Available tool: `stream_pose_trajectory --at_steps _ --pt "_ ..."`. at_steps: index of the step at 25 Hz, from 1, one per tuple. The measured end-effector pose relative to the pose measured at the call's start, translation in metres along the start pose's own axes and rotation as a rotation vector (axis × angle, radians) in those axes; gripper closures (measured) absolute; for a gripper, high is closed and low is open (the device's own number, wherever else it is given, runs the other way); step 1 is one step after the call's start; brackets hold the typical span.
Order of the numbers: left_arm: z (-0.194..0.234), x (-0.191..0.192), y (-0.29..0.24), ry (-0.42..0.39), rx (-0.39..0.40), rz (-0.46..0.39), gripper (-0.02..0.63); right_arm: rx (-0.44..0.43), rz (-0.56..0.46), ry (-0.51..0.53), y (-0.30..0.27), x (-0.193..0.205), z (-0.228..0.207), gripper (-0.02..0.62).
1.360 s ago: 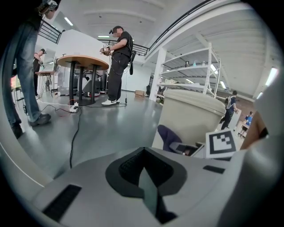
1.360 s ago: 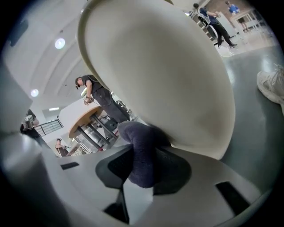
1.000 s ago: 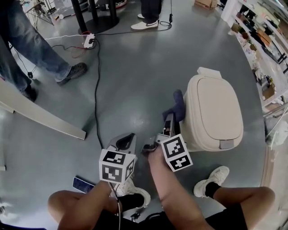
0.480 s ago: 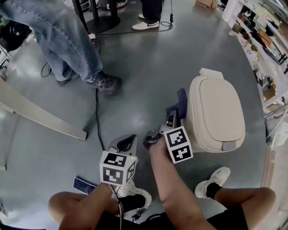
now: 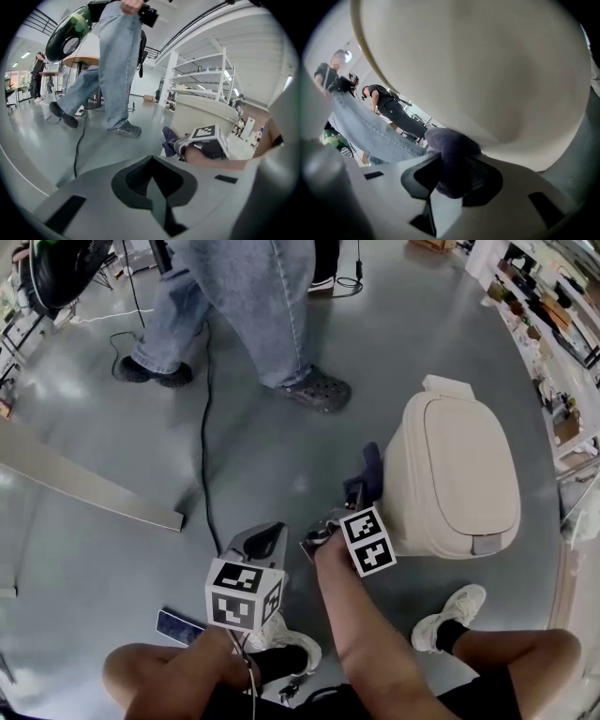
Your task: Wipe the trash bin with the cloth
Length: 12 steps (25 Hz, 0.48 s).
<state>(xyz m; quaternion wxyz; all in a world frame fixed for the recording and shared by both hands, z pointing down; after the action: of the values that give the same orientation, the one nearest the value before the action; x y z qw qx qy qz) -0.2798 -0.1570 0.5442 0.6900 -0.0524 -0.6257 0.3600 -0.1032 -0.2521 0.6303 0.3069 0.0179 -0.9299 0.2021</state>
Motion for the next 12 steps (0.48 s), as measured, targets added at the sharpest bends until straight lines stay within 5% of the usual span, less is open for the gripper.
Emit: stream_pose_trajectory --at_steps 12 --pt "-0.003 0.01 -0.005 -0.008 0.018 0.044 0.606 0.152 0.109 0.018 -0.026 0.045 -0.068 0.491"
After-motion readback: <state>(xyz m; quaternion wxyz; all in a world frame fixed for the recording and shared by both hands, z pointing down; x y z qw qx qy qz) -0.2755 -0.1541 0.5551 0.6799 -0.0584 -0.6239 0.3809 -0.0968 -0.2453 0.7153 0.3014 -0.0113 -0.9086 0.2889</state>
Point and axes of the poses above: the fingertips, and each gripper's own axes: y backward along the fingers, z to its left, x out of its underside, the point moved 2 cm from there along y, backward along the fingers, and after that the axes turned 5 degrees about -z, right-handed, at the moved point
